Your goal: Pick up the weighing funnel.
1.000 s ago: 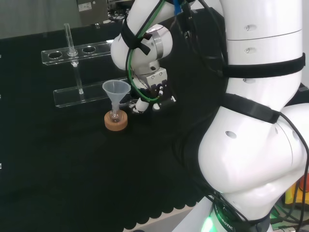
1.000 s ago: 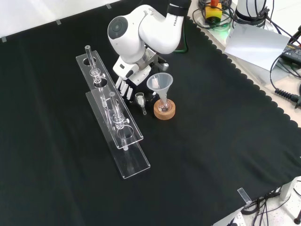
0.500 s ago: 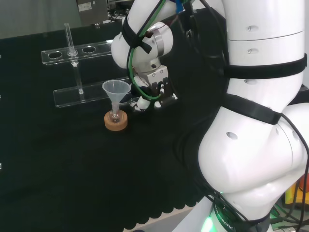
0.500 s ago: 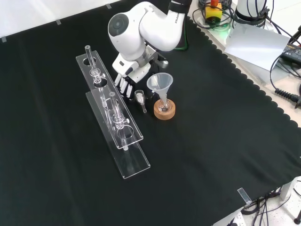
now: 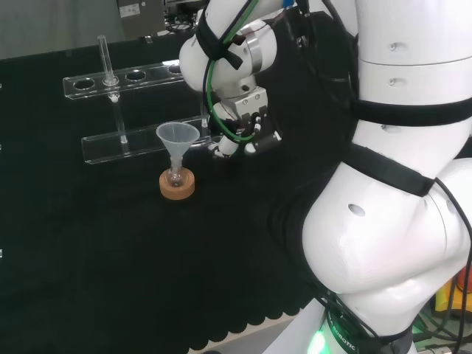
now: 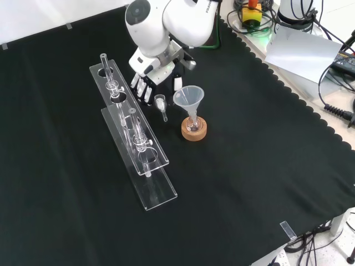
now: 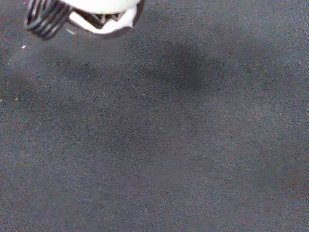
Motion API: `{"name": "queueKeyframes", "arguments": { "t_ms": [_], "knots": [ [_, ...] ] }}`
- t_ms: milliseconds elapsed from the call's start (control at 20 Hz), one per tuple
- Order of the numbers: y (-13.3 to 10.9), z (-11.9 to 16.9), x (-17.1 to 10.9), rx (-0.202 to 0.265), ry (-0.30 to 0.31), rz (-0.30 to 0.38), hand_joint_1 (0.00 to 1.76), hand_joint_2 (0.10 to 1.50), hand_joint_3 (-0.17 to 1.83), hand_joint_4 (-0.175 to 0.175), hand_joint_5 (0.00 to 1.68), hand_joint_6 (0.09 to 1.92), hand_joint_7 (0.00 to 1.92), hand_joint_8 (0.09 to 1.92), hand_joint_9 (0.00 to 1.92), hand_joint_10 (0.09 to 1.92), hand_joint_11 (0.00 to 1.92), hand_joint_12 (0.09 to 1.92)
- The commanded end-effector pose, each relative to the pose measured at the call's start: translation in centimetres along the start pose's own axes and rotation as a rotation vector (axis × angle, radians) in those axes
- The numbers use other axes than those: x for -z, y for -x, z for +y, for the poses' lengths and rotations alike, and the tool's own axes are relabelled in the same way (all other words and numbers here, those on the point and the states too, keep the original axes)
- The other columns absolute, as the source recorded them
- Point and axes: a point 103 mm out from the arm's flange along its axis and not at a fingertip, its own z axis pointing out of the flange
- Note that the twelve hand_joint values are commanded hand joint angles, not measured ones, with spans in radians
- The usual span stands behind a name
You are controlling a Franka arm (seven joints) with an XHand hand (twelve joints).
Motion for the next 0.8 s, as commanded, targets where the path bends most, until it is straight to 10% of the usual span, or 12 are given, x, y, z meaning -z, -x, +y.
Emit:
{"name": "queueKeyframes", "arguments": {
  "t_ms": [50,800],
  "knots": [
    [2.5,-1.6,1.2,-0.034,-0.006,-0.014,1.08,0.69,0.74,0.175,1.11,1.0,0.59,0.63,0.81,0.49,0.52,1.28],
    [6.7,-5.5,4.9,-0.099,0.006,-0.041,1.09,0.67,0.76,0.175,1.13,0.98,0.56,0.63,0.79,0.49,0.52,1.28]
  ]
}}
